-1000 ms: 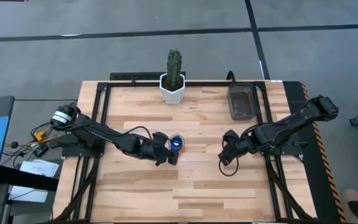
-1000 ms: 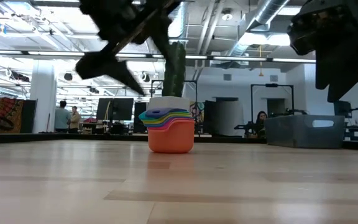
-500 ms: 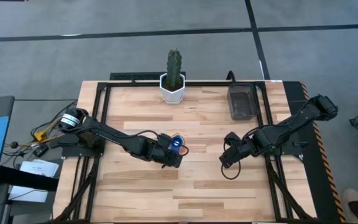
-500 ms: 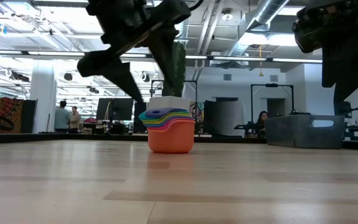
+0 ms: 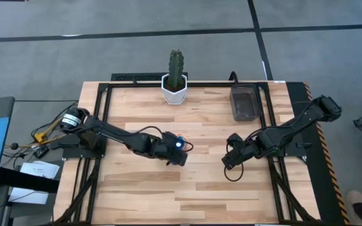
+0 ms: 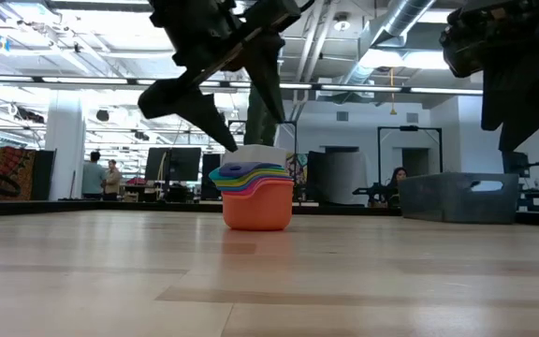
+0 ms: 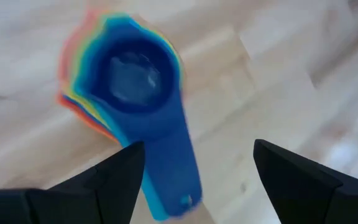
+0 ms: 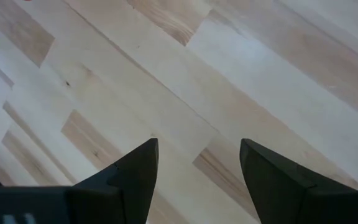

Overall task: Nest measuring cups in basket
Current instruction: Put the stacked measuring cups into the black bin

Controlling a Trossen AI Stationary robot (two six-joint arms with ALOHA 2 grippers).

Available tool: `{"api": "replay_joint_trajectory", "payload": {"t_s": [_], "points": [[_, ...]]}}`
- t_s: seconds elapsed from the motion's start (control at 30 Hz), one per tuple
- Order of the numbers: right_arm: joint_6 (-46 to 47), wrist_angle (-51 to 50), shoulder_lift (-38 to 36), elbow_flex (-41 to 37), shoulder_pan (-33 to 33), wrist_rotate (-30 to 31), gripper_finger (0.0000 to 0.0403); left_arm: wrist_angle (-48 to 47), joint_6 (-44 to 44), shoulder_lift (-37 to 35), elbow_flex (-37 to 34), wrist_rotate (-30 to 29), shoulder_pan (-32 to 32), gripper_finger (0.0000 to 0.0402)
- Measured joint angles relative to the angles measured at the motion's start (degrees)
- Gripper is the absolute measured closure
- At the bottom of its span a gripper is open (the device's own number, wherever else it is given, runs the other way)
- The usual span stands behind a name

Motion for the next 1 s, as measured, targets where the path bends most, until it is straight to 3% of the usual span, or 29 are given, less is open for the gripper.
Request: {"api": "replay_joint_trajectory", "payload": {"t_s": [0.13,0.3,0.7,1.0], "points": [[-4.4,1.65,0.03,0.0,-1.24,0.08,0.0152,-0.22,3.68,-0.09,0.0,5.88,1.22,0.0113],[-6.77,6.7,0.36,0.01,-3.23,1.53,0.0156,-4.99,0.68,-2.61,-0.04,4.21,1.31,0.0113],[-11.81,7.38,0.0,0.24,-6.62,2.05,0.0157,-17.18,-2.38,-8.77,-0.04,-1.57,0.19,0.0113],[-18.13,-3.33,-0.98,9.62,-7.51,5.25,0.0157,-18.39,-1.35,-8.5,2.6,-0.34,0.21,0.0128]]}}
